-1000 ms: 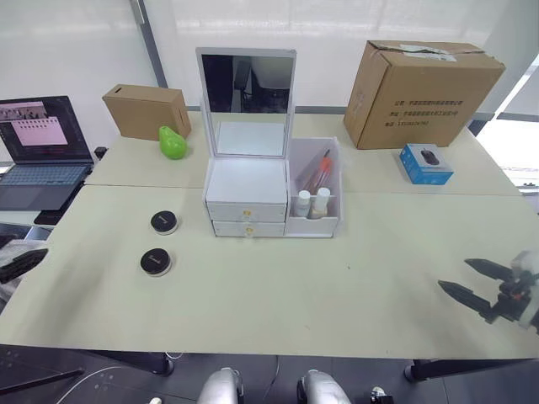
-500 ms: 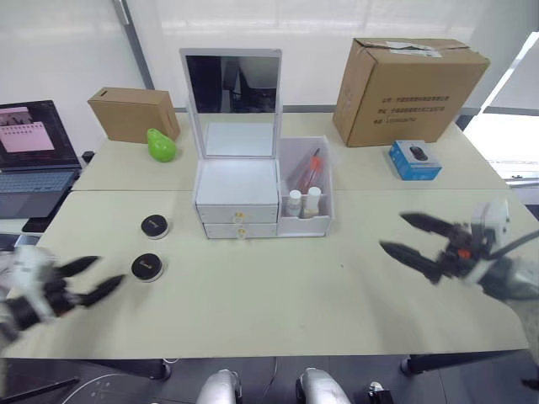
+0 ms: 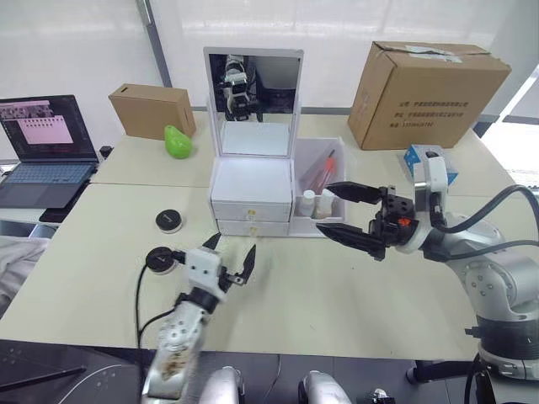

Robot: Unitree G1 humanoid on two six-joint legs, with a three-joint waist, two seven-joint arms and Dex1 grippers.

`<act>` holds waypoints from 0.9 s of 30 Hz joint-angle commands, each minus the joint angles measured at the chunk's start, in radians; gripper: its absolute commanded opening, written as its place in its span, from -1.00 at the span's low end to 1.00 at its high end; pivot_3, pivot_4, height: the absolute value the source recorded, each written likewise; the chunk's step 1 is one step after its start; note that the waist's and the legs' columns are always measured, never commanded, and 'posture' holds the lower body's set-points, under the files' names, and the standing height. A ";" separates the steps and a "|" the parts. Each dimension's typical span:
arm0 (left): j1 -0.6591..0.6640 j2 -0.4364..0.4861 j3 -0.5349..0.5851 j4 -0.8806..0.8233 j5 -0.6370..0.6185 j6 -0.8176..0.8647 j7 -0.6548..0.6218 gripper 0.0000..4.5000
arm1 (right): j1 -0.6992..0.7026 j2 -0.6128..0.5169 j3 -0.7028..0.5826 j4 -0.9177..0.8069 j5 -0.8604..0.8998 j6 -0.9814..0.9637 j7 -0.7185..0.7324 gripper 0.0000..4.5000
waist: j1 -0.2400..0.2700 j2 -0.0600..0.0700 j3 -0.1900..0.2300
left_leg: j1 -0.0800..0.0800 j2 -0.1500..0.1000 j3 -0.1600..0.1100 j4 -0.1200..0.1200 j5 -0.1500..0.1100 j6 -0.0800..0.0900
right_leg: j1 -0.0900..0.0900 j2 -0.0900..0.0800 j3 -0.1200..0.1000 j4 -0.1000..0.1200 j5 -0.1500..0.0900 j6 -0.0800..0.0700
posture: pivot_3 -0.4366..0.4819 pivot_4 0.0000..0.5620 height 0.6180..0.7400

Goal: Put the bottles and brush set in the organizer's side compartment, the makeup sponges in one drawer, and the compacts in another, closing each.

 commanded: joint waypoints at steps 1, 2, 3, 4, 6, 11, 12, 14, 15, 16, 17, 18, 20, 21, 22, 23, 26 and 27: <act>-0.082 -0.026 -0.017 0.121 0.088 -0.110 0.107 0.99 | 0.002 -0.024 -0.021 -0.011 0.023 0.019 0.019 1.00 | 0.000 0.000 0.000 | 0.000 0.000 0.000 0.000 0.000 0.000 | 0.000 0.001 0.000 0.000 0.000 0.000 | -0.05 -0.47 1.00; -0.103 -0.034 -0.016 0.151 0.098 -0.119 0.128 0.99 | 0.004 -0.028 -0.024 -0.012 0.026 0.025 0.022 1.00 | 0.000 0.000 0.000 | 0.000 0.000 -0.001 0.001 0.000 0.000 | 0.000 0.001 0.000 0.000 0.000 0.000 | -0.05 -0.47 1.00; -0.121 -0.044 -0.012 0.180 0.096 -0.134 0.146 0.99 | 0.004 -0.034 -0.026 -0.013 0.026 0.030 0.024 1.00 | -0.001 0.000 0.000 | 0.000 0.000 -0.001 0.001 0.000 0.000 | 0.000 0.002 -0.001 0.001 0.000 0.000 | -0.05 -0.47 1.00; -0.136 -0.054 -0.009 0.206 0.091 -0.152 0.159 0.99 | 0.004 -0.038 -0.030 -0.014 0.029 0.035 0.025 1.00 | -0.001 0.000 0.000 | 0.000 0.000 -0.001 0.001 0.000 0.000 | 0.000 0.002 -0.001 0.001 0.000 0.000 | -0.05 -0.47 1.00; -0.162 -0.066 -0.012 0.259 0.096 -0.182 0.182 0.99 | 0.004 -0.048 -0.042 -0.014 0.036 0.047 0.027 1.00 | -0.001 0.000 0.000 | -0.001 0.000 -0.001 0.001 0.000 0.000 | 0.000 0.002 -0.001 0.001 0.000 0.000 | -0.05 -0.47 1.00; -0.203 -0.099 -0.027 0.360 0.101 -0.225 0.221 0.99 | 0.014 -0.082 -0.063 -0.018 0.047 0.072 0.036 1.00 | 0.000 0.000 0.000 | -0.001 -0.001 -0.001 0.001 0.000 0.000 | 0.000 0.002 -0.001 0.000 0.000 0.001 | -0.05 -0.47 1.00; -0.207 -0.105 -0.031 0.369 0.100 -0.229 0.228 0.99 | 0.015 -0.088 -0.066 -0.018 0.048 0.074 0.035 1.00 | -0.001 0.000 0.000 | -0.001 -0.001 -0.001 0.001 0.000 0.000 | 0.000 0.002 -0.001 0.000 0.000 0.001 | -0.05 -0.47 1.00; -0.211 -0.113 -0.036 0.376 0.093 -0.234 0.237 0.99 | 0.017 -0.094 -0.070 -0.020 0.051 0.078 0.034 1.00 | -0.001 0.000 0.000 | -0.001 -0.001 -0.001 0.001 0.000 0.000 | 0.000 0.002 -0.001 0.000 0.000 0.001 | -0.05 -0.47 1.00; -0.212 -0.111 -0.043 0.377 0.093 -0.239 0.234 0.99 | 0.018 -0.095 -0.072 -0.021 0.052 0.080 0.033 1.00 | -0.001 0.000 0.000 | -0.001 -0.001 -0.001 0.001 0.000 0.000 | 0.000 0.002 -0.001 0.000 0.000 0.001 | -0.05 -0.47 1.00; -0.213 -0.108 -0.048 0.378 0.093 -0.242 0.232 0.99 | 0.020 -0.095 -0.073 -0.022 0.051 0.081 0.032 1.00 | -0.001 0.000 0.000 | -0.001 -0.001 -0.001 0.001 0.000 0.000 | 0.000 0.002 -0.001 0.001 0.000 0.001 | -0.05 -0.47 1.00; -0.213 -0.106 -0.052 0.378 0.094 -0.245 0.233 0.99 | 0.022 -0.095 -0.073 -0.023 0.049 0.080 0.030 1.00 | -0.001 0.000 0.000 | -0.001 -0.001 -0.001 0.001 0.000 0.000 | 0.000 0.002 -0.001 0.000 0.000 0.001 | -0.05 -0.47 1.00; -0.213 -0.103 -0.055 0.379 0.095 -0.250 0.232 0.99 | 0.024 -0.094 -0.073 -0.025 0.045 0.080 0.028 1.00 | 0.000 0.000 0.000 | -0.001 -0.001 -0.001 0.001 0.000 0.000 | 0.000 0.002 -0.001 0.000 0.000 0.001 | -0.05 -0.47 1.00; -0.217 -0.097 -0.065 0.376 0.101 -0.264 0.230 0.99 | 0.029 -0.093 -0.074 -0.032 0.050 0.083 0.024 1.00 | 0.000 0.000 0.000 | -0.001 -0.001 -0.001 0.001 0.000 0.000 | 0.000 0.002 -0.001 0.000 0.000 0.001 | -0.05 -0.47 1.00; -0.218 -0.094 -0.069 0.375 0.103 -0.269 0.229 0.99 | 0.031 -0.093 -0.075 -0.035 0.052 0.084 0.022 1.00 | 0.000 0.000 0.000 | -0.001 -0.001 -0.001 0.001 0.000 0.000 | 0.000 0.002 -0.001 0.000 0.000 0.001 | -0.05 -0.47 1.00; -0.219 -0.092 -0.074 0.376 0.105 -0.271 0.227 0.99 | 0.033 -0.093 -0.077 -0.038 0.053 0.085 0.021 1.00 | 0.000 0.000 0.000 | -0.001 -0.001 -0.001 0.001 0.000 0.000 | 0.000 0.002 -0.001 0.000 0.000 0.001 | -0.05 -0.47 1.00; -0.218 -0.091 -0.077 0.376 0.106 -0.272 0.226 0.81 | 0.035 -0.093 -0.078 -0.039 0.054 0.086 0.020 1.00 | 0.000 0.000 0.000 | -0.001 -0.001 -0.001 0.001 0.000 0.000 | 0.000 0.002 -0.001 0.000 0.000 0.001 | -0.05 -0.47 1.00; -0.218 -0.093 -0.080 0.382 0.091 -0.262 0.219 0.45 | 0.036 -0.092 -0.077 -0.040 0.052 0.085 0.015 1.00 | -0.001 0.000 0.000 | -0.001 -0.001 -0.001 0.001 0.000 0.000 | 0.000 0.002 -0.001 0.000 0.000 0.001 | -0.05 -0.47 1.00; -0.218 -0.093 -0.081 0.383 0.088 -0.260 0.218 0.29 | 0.036 -0.092 -0.077 -0.041 0.051 0.084 0.015 1.00 | -0.001 0.000 0.000 | -0.001 -0.001 -0.001 0.001 0.000 0.000 | 0.000 0.002 -0.001 0.000 0.000 0.001 | -0.05 -0.47 1.00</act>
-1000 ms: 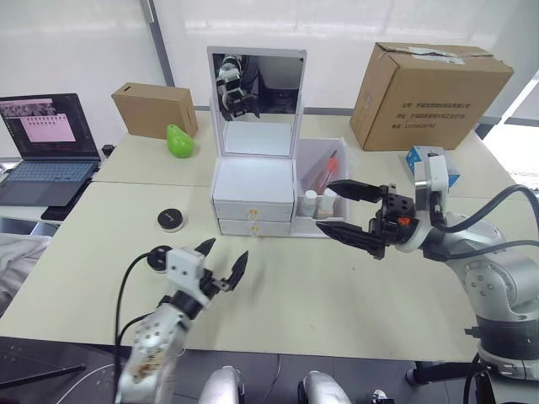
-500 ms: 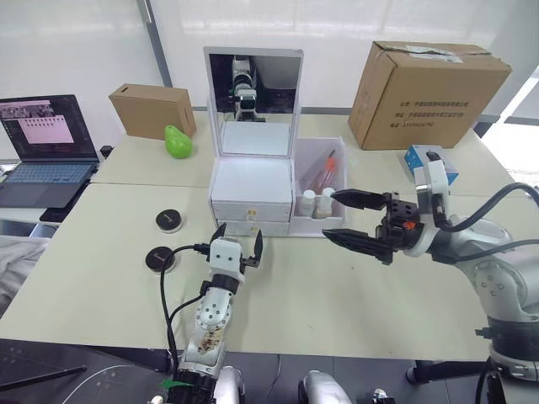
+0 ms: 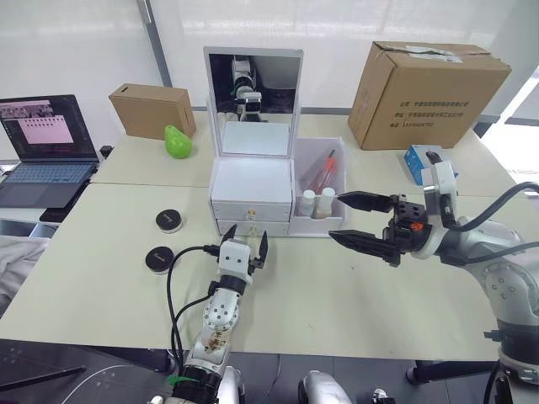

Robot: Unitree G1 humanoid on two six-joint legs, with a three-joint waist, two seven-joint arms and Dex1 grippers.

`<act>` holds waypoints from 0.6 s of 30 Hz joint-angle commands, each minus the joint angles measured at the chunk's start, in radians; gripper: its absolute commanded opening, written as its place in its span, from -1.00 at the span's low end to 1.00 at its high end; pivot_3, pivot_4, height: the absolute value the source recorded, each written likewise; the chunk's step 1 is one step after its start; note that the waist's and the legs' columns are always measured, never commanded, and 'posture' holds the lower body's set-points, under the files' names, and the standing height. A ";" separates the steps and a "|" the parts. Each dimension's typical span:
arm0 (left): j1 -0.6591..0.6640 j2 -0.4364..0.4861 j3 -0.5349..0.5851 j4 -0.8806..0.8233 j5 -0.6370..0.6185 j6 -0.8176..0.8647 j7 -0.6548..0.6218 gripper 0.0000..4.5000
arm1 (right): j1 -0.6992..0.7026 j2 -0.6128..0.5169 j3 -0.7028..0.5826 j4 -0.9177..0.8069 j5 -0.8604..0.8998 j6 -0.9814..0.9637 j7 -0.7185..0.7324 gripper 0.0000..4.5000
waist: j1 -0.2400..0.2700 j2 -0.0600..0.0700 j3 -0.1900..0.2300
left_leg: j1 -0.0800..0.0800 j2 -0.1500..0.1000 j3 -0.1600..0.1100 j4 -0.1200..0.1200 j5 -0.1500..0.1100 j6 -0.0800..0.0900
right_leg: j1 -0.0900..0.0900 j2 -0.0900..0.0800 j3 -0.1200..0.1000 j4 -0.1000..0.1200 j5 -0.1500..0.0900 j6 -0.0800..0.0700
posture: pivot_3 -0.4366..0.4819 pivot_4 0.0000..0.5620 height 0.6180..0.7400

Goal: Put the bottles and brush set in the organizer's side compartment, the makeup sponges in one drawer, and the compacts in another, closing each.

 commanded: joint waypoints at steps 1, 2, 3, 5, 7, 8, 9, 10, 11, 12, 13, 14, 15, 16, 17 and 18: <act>-0.015 -0.027 -0.013 -0.016 -0.012 -0.016 -0.006 0.14 | -0.001 -0.009 -0.030 -0.030 0.019 -0.003 -0.002 1.00 | 0.000 0.000 0.000 | 0.000 0.000 0.000 0.000 0.000 0.000 | 0.000 0.000 0.000 0.000 0.000 0.000 | -0.05 -0.47 1.00; -0.017 -0.027 -0.013 -0.016 -0.011 -0.014 -0.007 0.00 | 0.000 -0.009 -0.030 -0.031 0.019 -0.003 -0.003 1.00 | 0.000 0.000 0.000 | 0.000 0.000 0.000 0.000 0.000 0.000 | 0.000 0.000 0.000 0.000 0.000 0.000 | -0.05 -0.47 1.00; -0.018 -0.028 -0.012 -0.017 -0.011 -0.013 -0.007 -0.16 | 0.002 -0.009 -0.031 -0.033 0.019 -0.003 -0.005 1.00 | 0.000 0.000 0.000 | 0.000 0.000 0.000 0.000 0.000 0.000 | 0.000 0.000 0.000 0.000 0.000 0.000 | -0.05 -0.47 1.00; -0.020 -0.023 -0.014 -0.020 -0.003 0.001 -0.008 -0.45 | 0.005 -0.005 -0.030 -0.041 0.022 -0.002 -0.012 1.00 | 0.001 0.000 0.000 | 0.000 0.000 0.000 0.000 0.000 0.000 | 0.000 0.000 0.000 0.000 0.000 0.000 | -0.05 -0.47 1.00; -0.021 -0.022 -0.013 -0.017 -0.001 0.010 -0.008 -0.73 | 0.008 -0.002 -0.030 -0.047 0.025 -0.001 -0.018 1.00 | 0.000 0.000 0.000 | 0.000 0.000 0.000 0.000 0.000 0.000 | 0.000 0.000 0.000 0.000 0.000 0.000 | -0.05 -0.47 1.00; -0.021 -0.022 -0.012 -0.015 -0.003 0.013 -0.009 -0.87 | 0.009 -0.002 -0.030 -0.048 0.025 -0.002 -0.019 1.00 | 0.000 0.000 0.000 | 0.000 0.000 0.000 0.000 0.000 0.000 | 0.000 0.000 0.000 0.000 0.000 0.000 | -0.05 -0.47 1.00; -0.021 -0.021 -0.012 -0.014 -0.004 0.014 -0.010 -0.99 | 0.010 -0.002 -0.030 -0.049 0.026 -0.002 -0.021 1.00 | 0.001 0.000 0.000 | 0.000 0.000 0.000 0.000 0.000 0.000 | 0.000 0.000 0.000 0.000 0.000 0.000 | -0.05 -0.47 1.00; -0.022 -0.020 -0.013 -0.013 -0.004 0.017 -0.011 -0.99 | 0.010 -0.002 -0.030 -0.049 0.027 -0.002 -0.023 1.00 | 0.001 0.000 0.000 | 0.000 0.000 0.000 0.000 0.000 0.000 | 0.000 0.000 0.000 0.000 0.000 0.000 | -0.05 -0.47 1.00; -0.022 -0.017 -0.014 -0.012 -0.002 0.018 -0.013 -0.99 | 0.010 -0.002 -0.029 -0.050 0.027 -0.003 -0.024 1.00 | 0.001 0.000 0.000 | 0.000 0.000 0.000 0.000 0.000 0.000 | 0.000 0.000 0.000 0.000 0.000 0.000 | -0.05 -0.47 1.00; -0.022 -0.016 -0.012 -0.011 -0.003 0.019 -0.014 -0.99 | 0.010 -0.002 -0.029 -0.049 0.027 -0.004 -0.025 1.00 | 0.001 0.000 0.000 | 0.000 0.000 0.000 0.000 0.000 0.000 | 0.000 0.000 0.000 0.000 0.000 0.000 | -0.05 -0.47 1.00; -0.022 -0.014 -0.010 -0.010 -0.004 0.019 -0.015 -0.99 | 0.010 -0.001 -0.029 -0.049 0.028 -0.004 -0.026 1.00 | 0.001 0.000 0.000 | 0.000 -0.001 0.000 0.000 0.000 0.000 | 0.000 0.000 0.000 0.000 0.000 0.000 | -0.05 -0.47 1.00; -0.022 -0.013 -0.009 -0.010 -0.004 0.020 -0.015 -0.99 | 0.009 -0.001 -0.029 -0.049 0.028 -0.004 -0.027 1.00 | 0.001 0.000 0.000 | 0.000 -0.001 0.000 0.000 0.000 0.000 | 0.000 0.000 0.000 0.000 0.000 0.000 | -0.05 -0.47 1.00; -0.022 -0.013 -0.008 -0.010 -0.005 0.019 -0.015 -0.99 | 0.009 -0.001 -0.028 -0.048 0.028 -0.004 -0.027 1.00 | 0.001 0.000 0.000 | 0.000 -0.001 0.000 0.000 0.000 0.000 | 0.000 0.000 0.000 0.000 0.000 0.000 | -0.05 -0.47 1.00; -0.022 -0.013 -0.008 -0.011 -0.004 0.019 -0.016 -0.99 | 0.008 -0.001 -0.028 -0.048 0.027 -0.004 -0.028 1.00 | 0.001 0.000 0.000 | 0.000 0.000 0.000 0.000 0.000 0.000 | 0.000 0.000 0.000 0.000 0.000 0.000 | -0.05 -0.47 1.00; -0.020 -0.011 -0.008 -0.014 -0.006 0.016 -0.019 -0.99 | 0.008 -0.001 -0.027 -0.049 0.027 -0.004 -0.028 1.00 | 0.001 0.000 0.000 | 0.000 -0.001 0.000 0.000 0.000 0.000 | 0.000 0.000 0.000 0.000 0.000 0.000 | -0.05 -0.47 1.00; -0.018 -0.007 -0.012 -0.017 -0.004 0.013 -0.026 -0.99 | 0.008 0.000 -0.026 -0.049 0.027 -0.004 -0.029 1.00 | 0.001 0.000 0.000 | 0.000 -0.001 0.000 0.000 0.000 0.000 | 0.000 0.000 0.000 0.000 0.000 0.000 | -0.05 -0.47 1.00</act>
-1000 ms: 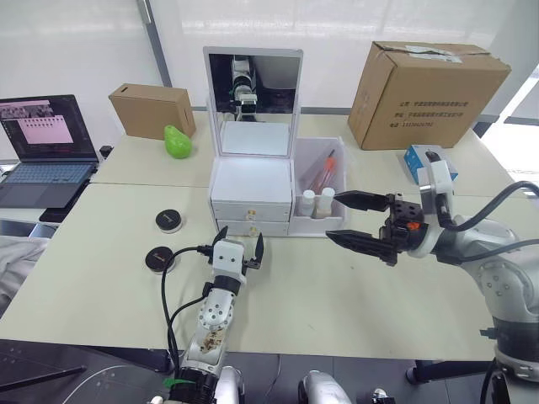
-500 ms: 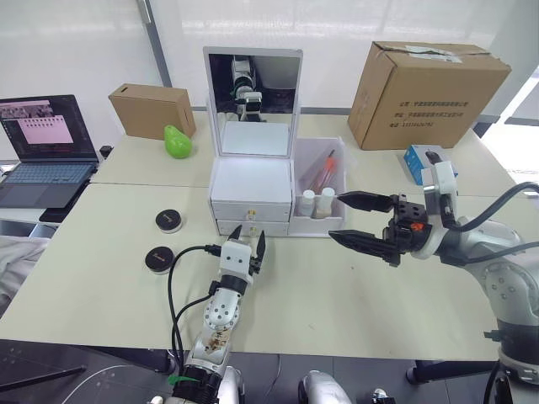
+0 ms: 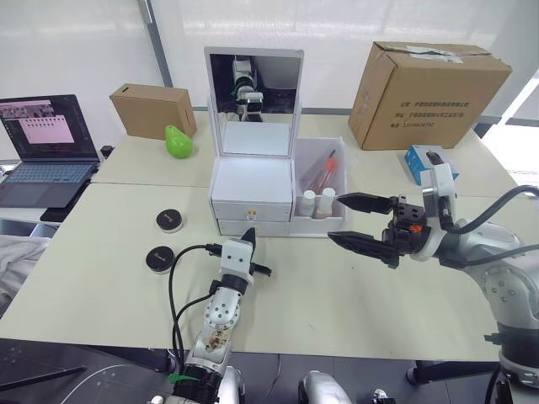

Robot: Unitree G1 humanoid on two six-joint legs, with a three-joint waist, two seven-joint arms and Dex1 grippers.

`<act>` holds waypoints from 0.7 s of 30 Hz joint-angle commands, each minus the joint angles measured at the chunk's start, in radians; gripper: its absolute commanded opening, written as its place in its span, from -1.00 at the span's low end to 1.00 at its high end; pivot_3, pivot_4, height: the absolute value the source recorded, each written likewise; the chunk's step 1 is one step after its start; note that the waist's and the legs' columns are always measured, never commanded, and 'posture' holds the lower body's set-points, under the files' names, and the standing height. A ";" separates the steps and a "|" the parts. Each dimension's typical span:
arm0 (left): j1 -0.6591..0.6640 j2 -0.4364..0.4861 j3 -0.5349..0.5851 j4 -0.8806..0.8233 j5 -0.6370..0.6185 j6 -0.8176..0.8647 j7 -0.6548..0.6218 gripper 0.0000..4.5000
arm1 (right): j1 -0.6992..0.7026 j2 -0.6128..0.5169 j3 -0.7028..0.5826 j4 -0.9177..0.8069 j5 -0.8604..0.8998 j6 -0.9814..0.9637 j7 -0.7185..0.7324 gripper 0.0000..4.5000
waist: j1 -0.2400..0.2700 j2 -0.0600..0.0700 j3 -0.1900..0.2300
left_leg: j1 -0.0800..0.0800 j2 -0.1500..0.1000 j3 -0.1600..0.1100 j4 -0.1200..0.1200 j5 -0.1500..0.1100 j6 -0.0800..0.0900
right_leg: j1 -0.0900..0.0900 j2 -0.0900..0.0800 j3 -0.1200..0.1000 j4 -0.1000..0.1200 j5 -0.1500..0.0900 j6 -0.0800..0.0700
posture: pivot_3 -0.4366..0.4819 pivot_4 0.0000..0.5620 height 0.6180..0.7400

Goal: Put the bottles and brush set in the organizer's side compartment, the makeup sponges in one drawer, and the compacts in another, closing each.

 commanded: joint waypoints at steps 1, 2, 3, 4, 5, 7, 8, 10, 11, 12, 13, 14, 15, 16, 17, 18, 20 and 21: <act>-0.010 -0.006 -0.012 -0.020 0.003 -0.011 -0.009 -0.99 | -0.008 0.000 -0.024 -0.030 0.020 -0.004 -0.006 1.00 | 0.000 0.000 0.000 | 0.000 0.000 0.000 0.000 0.000 0.000 | 0.000 0.000 0.000 0.000 0.000 0.000 | -0.05 -0.47 1.00; -0.007 -0.007 -0.013 -0.023 0.002 -0.017 -0.010 -0.91 | -0.008 0.001 -0.023 -0.030 0.020 -0.005 -0.006 1.00 | 0.000 0.000 0.000 | 0.000 0.000 0.000 0.000 0.000 0.000 | 0.000 0.000 0.000 0.000 0.000 0.000 | -0.05 -0.47 1.00; -0.007 -0.004 -0.014 -0.026 0.013 -0.015 -0.004 -0.82 | -0.007 0.002 -0.022 -0.032 0.022 -0.003 -0.008 1.00 | 0.000 0.000 0.000 | 0.000 0.000 0.000 0.000 0.000 0.000 | 0.000 0.000 0.000 0.000 0.000 0.000 | -0.05 -0.47 1.00; -0.009 0.000 -0.013 -0.026 0.029 -0.012 0.007 -0.73 | -0.006 0.004 -0.020 -0.035 0.023 -0.001 -0.010 1.00 | -0.001 0.000 0.000 | 0.000 0.000 0.000 0.000 0.000 0.000 | 0.000 0.000 0.000 0.000 0.000 0.000 | -0.05 -0.47 1.00; -0.012 0.000 -0.010 -0.021 0.035 -0.005 0.016 -0.60 | -0.006 0.004 -0.021 -0.037 0.025 0.001 -0.013 1.00 | -0.001 0.000 0.000 | 0.000 0.000 0.000 0.000 0.000 0.000 | 0.000 0.000 0.000 0.000 0.000 0.000 | -0.05 -0.47 1.00; -0.018 -0.002 -0.005 -0.012 0.038 -0.002 0.022 -0.30 | -0.005 0.004 -0.023 -0.040 0.029 0.004 -0.016 1.00 | -0.001 0.000 0.000 | 0.000 0.000 0.000 0.000 0.000 0.000 | 0.000 0.000 0.000 0.000 0.000 0.000 | -0.05 -0.47 1.00; -0.021 -0.003 -0.005 -0.007 0.036 0.001 0.021 -0.17 | -0.003 0.003 -0.024 -0.043 0.030 0.005 -0.017 1.00 | -0.001 0.000 0.000 | 0.000 0.000 0.000 0.000 0.000 0.000 | 0.000 0.000 0.000 0.000 0.000 0.000 | -0.05 -0.47 1.00; -0.029 -0.003 -0.008 0.010 0.039 0.008 0.018 -0.04 | 0.002 0.000 -0.028 -0.047 0.034 0.008 -0.020 1.00 | 0.000 0.000 0.000 | 0.000 0.000 0.000 0.000 0.000 0.000 | 0.000 0.000 0.000 0.000 0.000 0.000 | -0.05 -0.47 1.00; -0.033 -0.004 -0.008 0.019 0.040 0.008 0.020 -0.04 | 0.005 -0.001 -0.030 -0.050 0.035 0.010 -0.021 1.00 | 0.000 0.000 0.000 | 0.000 0.000 0.000 0.000 0.000 0.000 | 0.000 0.000 0.000 0.000 0.000 0.000 | -0.05 -0.47 1.00; -0.039 -0.004 -0.007 0.028 0.043 0.009 0.024 -0.04 | 0.007 -0.002 -0.033 -0.052 0.036 0.012 -0.023 1.00 | -0.001 0.000 0.000 | 0.000 0.000 0.000 0.000 0.000 0.000 | 0.000 0.000 0.000 0.000 0.000 0.000 | -0.05 -0.47 1.00; -0.046 -0.005 -0.004 0.038 0.044 0.008 0.027 -0.04 | 0.008 -0.003 -0.035 -0.054 0.037 0.014 -0.024 1.00 | -0.001 0.000 0.000 | 0.000 0.000 0.000 0.000 0.000 0.000 | 0.000 0.000 0.000 0.000 0.000 0.000 | -0.05 -0.47 1.00; -0.052 -0.006 -0.002 0.046 0.043 0.008 0.030 -0.04 | 0.010 -0.004 -0.036 -0.055 0.037 0.015 -0.025 1.00 | -0.001 0.000 0.000 | 0.000 0.000 0.000 0.000 0.000 0.000 | 0.000 0.000 0.000 0.000 0.000 0.000 | -0.05 -0.47 1.00; -0.057 -0.007 0.000 0.054 0.041 0.007 0.032 -0.04 | 0.011 -0.004 -0.037 -0.056 0.035 0.016 -0.027 1.00 | 0.000 0.000 0.000 | 0.000 0.000 0.000 0.000 0.000 0.000 | 0.000 0.000 0.000 0.000 0.000 0.000 | -0.05 -0.47 1.00; -0.060 -0.009 0.002 0.060 0.039 0.006 0.032 -0.04 | 0.011 -0.004 -0.039 -0.057 0.035 0.017 -0.028 1.00 | 0.000 0.000 0.000 | 0.000 0.000 0.000 0.000 0.000 0.000 | 0.000 0.000 0.000 0.000 0.000 0.000 | -0.05 -0.47 1.00; -0.062 -0.009 0.002 0.064 0.037 0.004 0.030 -0.04 | 0.011 -0.004 -0.040 -0.058 0.035 0.017 -0.030 1.00 | 0.000 0.000 0.000 | 0.000 0.000 0.000 0.000 0.000 0.000 | 0.000 0.000 0.000 0.000 0.000 0.000 | -0.05 -0.47 1.00; -0.064 -0.010 0.002 0.067 0.036 0.003 0.028 -0.04 | 0.012 -0.005 -0.041 -0.059 0.034 0.018 -0.031 1.00 | 0.001 0.000 0.000 | 0.000 0.000 0.000 0.000 0.000 0.000 | 0.000 0.000 -0.001 0.000 0.000 0.000 | -0.05 -0.47 1.00; -0.067 -0.013 0.003 0.071 0.034 0.001 0.026 -0.04 | 0.012 -0.005 -0.042 -0.061 0.034 0.019 -0.034 1.00 | 0.001 0.000 0.000 | 0.000 0.000 0.000 0.000 0.000 0.000 | 0.000 0.000 -0.001 0.000 0.000 0.000 | -0.05 -0.47 1.00; -0.067 -0.014 0.003 0.073 0.033 0.000 0.026 -0.04 | 0.012 -0.005 -0.043 -0.062 0.034 0.019 -0.035 1.00 | 0.001 0.000 0.000 | -0.001 0.000 0.000 0.000 0.000 0.000 | 0.000 0.000 -0.001 0.000 0.000 0.001 | -0.05 -0.47 1.00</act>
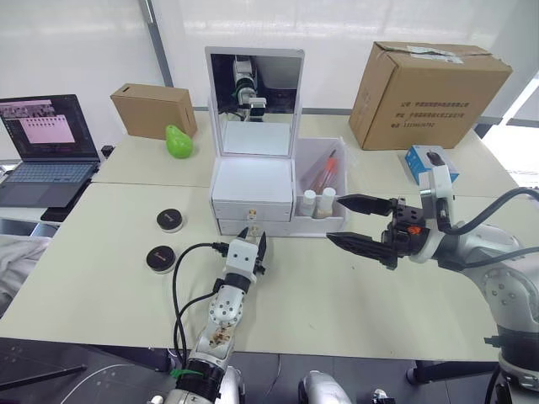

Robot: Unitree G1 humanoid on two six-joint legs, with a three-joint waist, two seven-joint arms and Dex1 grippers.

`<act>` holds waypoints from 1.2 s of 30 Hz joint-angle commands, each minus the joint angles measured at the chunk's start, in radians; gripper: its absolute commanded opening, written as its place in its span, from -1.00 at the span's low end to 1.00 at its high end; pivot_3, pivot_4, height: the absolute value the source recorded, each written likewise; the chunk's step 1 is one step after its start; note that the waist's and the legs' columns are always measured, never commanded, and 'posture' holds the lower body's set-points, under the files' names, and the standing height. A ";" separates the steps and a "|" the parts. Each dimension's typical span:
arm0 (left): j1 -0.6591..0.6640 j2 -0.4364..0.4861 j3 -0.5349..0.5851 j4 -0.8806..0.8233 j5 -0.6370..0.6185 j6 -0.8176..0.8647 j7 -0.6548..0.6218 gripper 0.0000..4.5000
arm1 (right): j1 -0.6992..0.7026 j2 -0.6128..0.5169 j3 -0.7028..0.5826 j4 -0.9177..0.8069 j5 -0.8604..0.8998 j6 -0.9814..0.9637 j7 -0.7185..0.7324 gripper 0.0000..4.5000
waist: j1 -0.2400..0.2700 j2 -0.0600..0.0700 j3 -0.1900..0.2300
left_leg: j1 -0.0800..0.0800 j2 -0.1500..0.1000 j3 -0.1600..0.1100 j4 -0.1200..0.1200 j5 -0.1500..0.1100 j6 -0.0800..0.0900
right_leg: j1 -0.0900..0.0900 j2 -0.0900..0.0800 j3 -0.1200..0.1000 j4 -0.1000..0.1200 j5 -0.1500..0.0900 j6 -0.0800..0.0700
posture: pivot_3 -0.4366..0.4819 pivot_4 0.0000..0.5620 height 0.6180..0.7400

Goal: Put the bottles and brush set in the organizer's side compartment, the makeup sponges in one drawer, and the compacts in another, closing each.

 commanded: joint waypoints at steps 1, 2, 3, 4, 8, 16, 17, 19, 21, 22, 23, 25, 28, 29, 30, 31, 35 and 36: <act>-0.024 -0.012 0.002 0.001 -0.009 -0.014 0.003 -0.04 | -0.002 -0.010 -0.037 -0.038 0.030 0.001 -0.006 1.00 | 0.000 0.000 0.000 | 0.000 0.000 0.000 0.000 0.000 0.000 | 0.000 0.000 0.000 0.000 0.000 0.000 | -0.05 -0.47 1.00; -0.026 -0.012 0.003 0.003 -0.010 -0.018 0.003 -0.11 | -0.002 -0.010 -0.038 -0.038 0.030 0.001 -0.008 1.00 | 0.000 0.000 0.000 | 0.000 0.000 0.000 0.000 0.000 0.000 | 0.000 0.000 0.000 0.000 0.000 0.000 | -0.05 -0.47 1.00; -0.027 -0.012 0.004 0.003 -0.010 -0.021 0.003 -0.21 | -0.001 -0.010 -0.038 -0.038 0.029 0.001 -0.010 1.00 | 0.000 0.000 0.000 | 0.000 0.000 0.000 0.000 0.000 0.000 | 0.000 0.000 0.000 0.000 0.000 0.000 | -0.05 -0.47 1.00; -0.028 -0.012 0.004 0.004 -0.010 -0.023 0.004 -0.30 | 0.000 -0.010 -0.038 -0.039 0.028 0.001 -0.011 1.00 | 0.001 0.000 0.000 | 0.000 0.000 0.000 0.000 0.000 0.000 | 0.000 0.000 0.000 0.000 0.000 0.000 | -0.05 -0.47 1.00; -0.031 -0.009 0.006 0.011 -0.002 -0.026 0.006 -0.75 | 0.002 -0.011 -0.039 -0.042 0.031 0.002 -0.015 1.00 | 0.000 0.000 0.000 | -0.001 0.000 0.000 0.000 0.000 0.000 | 0.000 0.000 -0.001 0.000 0.000 0.000 | -0.05 -0.47 1.00; -0.025 0.007 -0.007 0.003 0.010 -0.023 -0.009 -0.75 | 0.004 -0.013 -0.041 -0.048 0.033 0.006 -0.019 1.00 | 0.000 0.000 0.000 | -0.001 0.000 0.000 0.000 0.000 0.000 | 0.000 0.000 -0.001 0.000 0.000 0.000 | -0.05 -0.47 1.00; 0.003 0.025 -0.021 -0.023 0.010 -0.034 -0.038 -0.75 | 0.006 -0.014 -0.043 -0.050 0.034 0.007 -0.020 1.00 | 0.000 0.000 0.000 | -0.001 0.000 0.000 0.000 0.000 0.000 | 0.000 0.000 -0.001 0.000 0.000 0.000 | -0.05 -0.47 1.00; 0.056 0.055 -0.045 -0.068 -0.001 -0.059 -0.090 -0.75 | 0.013 -0.016 -0.046 -0.054 0.035 0.008 -0.020 1.00 | -0.002 0.000 0.000 | 0.000 0.000 0.000 0.000 0.000 0.000 | 0.000 0.000 -0.001 0.000 0.000 0.000 | -0.05 -0.47 1.00; 0.119 0.092 -0.067 -0.119 -0.001 -0.091 -0.127 -0.75 | 0.021 -0.019 -0.051 -0.059 0.038 0.012 -0.020 1.00 | -0.003 0.001 -0.001 | 0.000 0.000 0.000 -0.001 0.000 0.000 | 0.000 0.000 0.000 -0.001 0.000 0.000 | -0.05 -0.47 1.00; 0.157 0.110 -0.075 -0.148 -0.001 -0.105 -0.141 -0.75 | 0.024 -0.021 -0.053 -0.061 0.041 0.014 -0.020 1.00 | -0.003 0.001 -0.001 | 0.000 0.001 -0.001 -0.001 0.000 0.000 | 0.000 0.000 0.000 -0.001 0.000 0.000 | -0.05 -0.47 1.00; 0.189 0.122 -0.078 -0.173 -0.002 -0.111 -0.147 -0.75 | 0.029 -0.022 -0.057 -0.065 0.045 0.016 -0.021 1.00 | -0.003 0.001 -0.001 | 0.000 0.002 -0.001 -0.001 0.000 0.000 | 0.000 0.000 0.000 -0.001 0.000 0.000 | -0.05 -0.47 1.00; 0.263 0.140 -0.073 -0.239 -0.022 -0.110 -0.159 -0.75 | 0.033 -0.023 -0.058 -0.064 0.044 0.015 -0.025 1.00 | -0.003 0.002 -0.001 | 0.000 0.002 -0.001 -0.001 0.000 0.000 | 0.000 0.000 0.000 -0.001 0.000 -0.001 | -0.05 -0.47 1.00; 0.356 0.172 -0.080 -0.328 -0.036 -0.110 -0.183 -0.75 | 0.033 -0.026 -0.060 -0.063 0.046 0.014 -0.029 1.00 | -0.004 0.002 -0.001 | 0.000 0.003 -0.001 -0.001 0.000 0.000 | 0.000 -0.001 0.001 -0.001 0.000 -0.001 | -0.05 -0.47 1.00; 0.383 0.179 -0.083 -0.351 -0.035 -0.103 -0.187 -0.75 | 0.033 -0.028 -0.062 -0.063 0.049 0.015 -0.030 1.00 | -0.003 0.002 -0.001 | 0.001 0.004 -0.001 -0.001 0.000 0.000 | 0.000 -0.001 0.001 -0.001 0.000 -0.001 | -0.05 -0.47 1.00; 0.402 0.182 -0.084 -0.368 -0.037 -0.094 -0.189 -0.75 | 0.033 -0.029 -0.062 -0.063 0.051 0.015 -0.030 1.00 | -0.003 0.002 -0.001 | 0.000 0.004 -0.001 -0.002 0.000 0.000 | 0.000 -0.001 0.001 -0.001 -0.001 -0.001 | -0.05 -0.47 1.00; 0.417 0.181 -0.083 -0.383 -0.042 -0.084 -0.187 -0.75 | 0.033 -0.031 -0.063 -0.062 0.051 0.014 -0.030 1.00 | -0.002 0.002 -0.001 | 0.000 0.004 -0.001 -0.002 0.000 0.000 | -0.001 -0.001 0.001 -0.002 -0.001 -0.001 | -0.05 -0.47 1.00; 0.434 0.173 -0.089 -0.410 -0.044 -0.064 -0.191 -0.75 | 0.035 -0.037 -0.065 -0.059 0.053 0.010 -0.030 1.00 | -0.001 0.002 -0.001 | -0.001 0.003 -0.001 -0.002 0.000 0.000 | -0.001 -0.003 -0.001 -0.003 -0.001 -0.001 | -0.05 -0.47 1.00; 0.435 0.172 -0.092 -0.412 -0.041 -0.063 -0.193 -0.75 | 0.036 -0.038 -0.065 -0.059 0.053 0.009 -0.030 1.00 | -0.001 0.002 -0.001 | -0.001 0.003 -0.001 -0.002 0.000 0.000 | -0.001 -0.003 -0.001 -0.003 -0.001 -0.001 | -0.05 -0.47 1.00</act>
